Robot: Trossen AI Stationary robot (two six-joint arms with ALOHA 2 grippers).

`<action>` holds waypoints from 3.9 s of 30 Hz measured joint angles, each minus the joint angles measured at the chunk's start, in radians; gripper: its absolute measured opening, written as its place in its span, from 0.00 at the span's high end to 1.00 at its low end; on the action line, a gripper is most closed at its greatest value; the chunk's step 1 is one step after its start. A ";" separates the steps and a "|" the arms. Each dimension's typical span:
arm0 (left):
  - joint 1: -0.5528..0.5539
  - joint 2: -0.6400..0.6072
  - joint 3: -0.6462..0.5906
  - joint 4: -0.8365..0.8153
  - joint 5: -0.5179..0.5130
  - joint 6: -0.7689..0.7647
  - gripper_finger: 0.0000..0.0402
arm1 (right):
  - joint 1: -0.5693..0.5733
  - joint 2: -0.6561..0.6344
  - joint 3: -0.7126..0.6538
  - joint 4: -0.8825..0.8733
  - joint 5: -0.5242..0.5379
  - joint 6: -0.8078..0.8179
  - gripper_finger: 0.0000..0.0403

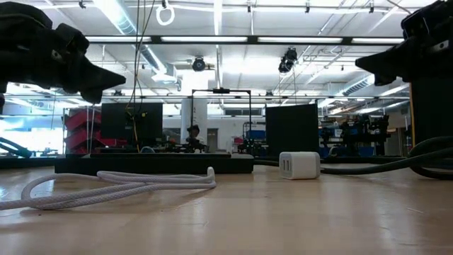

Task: Insert USB
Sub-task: Return to Home Position

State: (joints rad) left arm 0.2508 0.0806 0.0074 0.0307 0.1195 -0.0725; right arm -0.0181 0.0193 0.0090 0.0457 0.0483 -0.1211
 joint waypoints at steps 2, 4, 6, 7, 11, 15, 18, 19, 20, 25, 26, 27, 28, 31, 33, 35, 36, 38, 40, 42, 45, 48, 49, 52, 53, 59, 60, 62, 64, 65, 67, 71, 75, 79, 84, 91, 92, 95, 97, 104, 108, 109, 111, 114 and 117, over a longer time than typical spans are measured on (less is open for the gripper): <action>0.000 0.019 0.000 0.001 0.002 0.005 1.00 | 0.000 0.000 0.000 -0.008 0.000 0.000 1.00; 0.000 0.039 0.000 0.000 0.002 0.010 1.00 | 0.000 0.000 0.000 -0.019 0.000 0.003 1.00; 0.000 0.059 0.000 0.000 0.002 0.010 1.00 | 0.000 0.000 -0.001 -0.028 0.000 0.008 1.00; 0.000 0.070 0.000 -0.001 0.002 0.010 1.00 | 0.000 0.000 -0.001 -0.029 -0.001 0.012 1.00; 0.000 0.104 0.000 0.000 0.002 0.010 1.00 | 0.000 0.002 -0.001 -0.033 -0.018 0.012 1.00; 0.000 0.109 0.000 0.001 0.002 0.011 1.00 | 0.000 0.002 -0.001 -0.033 -0.018 0.013 1.00; 0.000 0.106 0.000 0.021 0.035 0.019 1.00 | 0.000 0.002 -0.001 -0.033 -0.018 0.013 1.00; 0.000 0.102 0.000 0.035 0.054 0.023 1.00 | 0.000 0.002 -0.001 -0.033 -0.018 0.012 1.00; 0.000 0.100 0.000 0.042 0.069 0.031 1.00 | 0.000 0.001 -0.001 -0.033 -0.018 0.008 1.00; 0.000 0.101 0.000 0.037 0.102 0.038 1.00 | 0.000 -0.016 -0.001 -0.030 -0.015 -0.014 1.00; 0.000 0.101 0.000 0.037 0.102 0.038 1.00 | 0.000 -0.016 -0.001 -0.027 -0.013 -0.019 1.00; 0.000 0.101 0.000 0.037 0.102 0.038 1.00 | 0.000 -0.016 -0.002 -0.025 -0.010 -0.025 1.00; 0.000 0.100 0.000 0.038 0.102 0.038 1.00 | 0.000 -0.016 -0.002 -0.023 -0.003 -0.030 1.00; 0.000 0.100 0.000 0.054 0.102 0.042 1.00 | 0.000 -0.016 -0.002 -0.021 0.026 -0.035 1.00; 0.000 0.100 0.002 0.049 0.102 0.044 1.00 | 0.000 -0.016 -0.001 -0.021 0.032 -0.038 1.00; 0.000 0.098 0.008 0.045 0.102 0.044 1.00 | 0.000 -0.016 0.002 -0.022 0.032 -0.037 1.00; 0.000 0.092 0.011 0.047 0.101 0.045 1.00 | 0.000 -0.016 0.002 -0.021 0.032 -0.034 1.00; 0.000 0.076 0.013 0.047 0.102 0.046 1.00 | 0.000 -0.016 0.002 -0.016 0.032 -0.032 1.00; 0.000 0.057 0.014 0.026 0.102 0.052 1.00 | 0.000 -0.016 0.003 -0.015 0.030 -0.021 1.00; 0.000 0.034 0.014 -0.014 0.101 0.056 1.00 | 0.000 -0.016 0.001 -0.019 0.029 -0.005 1.00; 0.000 0.001 0.017 -0.027 0.101 0.048 1.00 | 0.000 -0.012 0.000 -0.024 0.022 0.010 1.00; 0.000 -0.021 0.012 -0.015 0.102 0.043 1.00 | 0.000 -0.013 0.000 -0.026 0.009 0.015 1.00; 0.000 -0.026 0.004 0.007 0.102 0.043 1.00 | 0.000 -0.013 0.000 -0.026 0.009 0.019 1.00; 0.000 -0.020 0.000 0.014 0.102 0.044 1.00 | 0.000 -0.012 -0.001 -0.027 0.008 0.024 1.00; 0.000 -0.016 0.000 0.014 0.102 0.045 1.00 | 0.000 -0.009 -0.001 -0.027 0.008 0.024 1.00; 0.000 -0.015 0.000 0.014 0.102 0.046 1.00 | 0.000 0.030 -0.001 -0.027 0.008 0.023 1.00; 0.000 -0.015 0.000 0.014 0.104 0.047 1.00 | 0.000 0.038 -0.001 -0.027 0.008 0.024 1.00; 0.000 -0.015 0.000 0.015 0.111 0.055 1.00 | 0.000 0.056 -0.001 -0.027 0.008 0.028 1.00; 0.000 -0.015 0.000 0.015 0.113 0.062 1.00 | 0.000 0.072 -0.001 -0.027 0.008 0.048 1.00; 0.000 -0.015 0.000 0.015 0.113 0.062 1.00 | 0.000 0.079 -0.001 -0.027 0.008 0.054 1.00; 0.000 -0.015 0.000 0.018 0.116 0.060 1.00 | 0.000 0.088 -0.001 -0.027 0.008 0.055 0.99; 0.000 -0.015 0.000 0.020 0.119 0.020 1.00 | 0.000 0.094 -0.001 -0.027 0.008 0.050 0.99; 0.000 -0.015 0.000 0.021 0.119 0.016 1.00 | 0.000 0.094 -0.001 -0.026 0.009 0.049 1.00; 0.000 -0.015 0.000 0.023 0.120 0.016 1.00 | 0.000 0.094 -0.002 -0.025 0.009 0.049 0.99; 0.000 -0.015 0.000 0.026 0.120 0.015 1.00 | 0.000 0.094 -0.002 -0.025 0.009 0.049 0.97; 0.000 -0.015 0.000 0.027 0.119 0.015 1.00 | 0.000 0.094 -0.002 -0.024 0.009 0.048 0.98; 0.000 -0.015 0.000 0.027 0.119 0.015 1.00 | 0.000 0.094 -0.002 -0.024 0.009 0.048 0.99; 0.000 -0.015 0.000 0.027 0.119 0.015 1.00 | 0.000 0.094 -0.002 -0.024 0.009 0.048 1.00; 0.000 -0.015 0.000 0.027 0.119 0.015 1.00 | 0.000 0.094 -0.002 -0.024 0.009 0.048 1.00; 0.000 -0.015 0.000 0.027 0.119 0.015 1.00 | 0.000 0.094 -0.002 -0.024 0.009 0.048 0.97; 0.000 -0.015 0.000 0.027 0.118 0.015 1.00 | 0.001 0.094 -0.002 -0.024 0.009 0.048 0.97; 0.000 -0.015 0.000 0.027 0.118 0.015 1.00 | 0.001 0.094 -0.002 -0.024 0.009 0.048 0.97; 0.000 -0.015 0.000 0.027 0.118 0.015 1.00 | 0.001 0.094 -0.002 -0.024 0.009 0.048 0.97; 0.000 -0.015 -0.001 0.027 0.118 0.015 1.00 | 0.001 0.094 -0.002 -0.024 0.009 0.048 0.97; 0.000 -0.015 -0.001 0.027 0.118 0.015 1.00 | 0.001 0.094 -0.002 -0.024 0.009 0.048 0.99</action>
State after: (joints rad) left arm 0.2504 0.0654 0.0069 0.0582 0.2375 -0.0570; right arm -0.0174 0.1131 0.0067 0.0219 0.0574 -0.0734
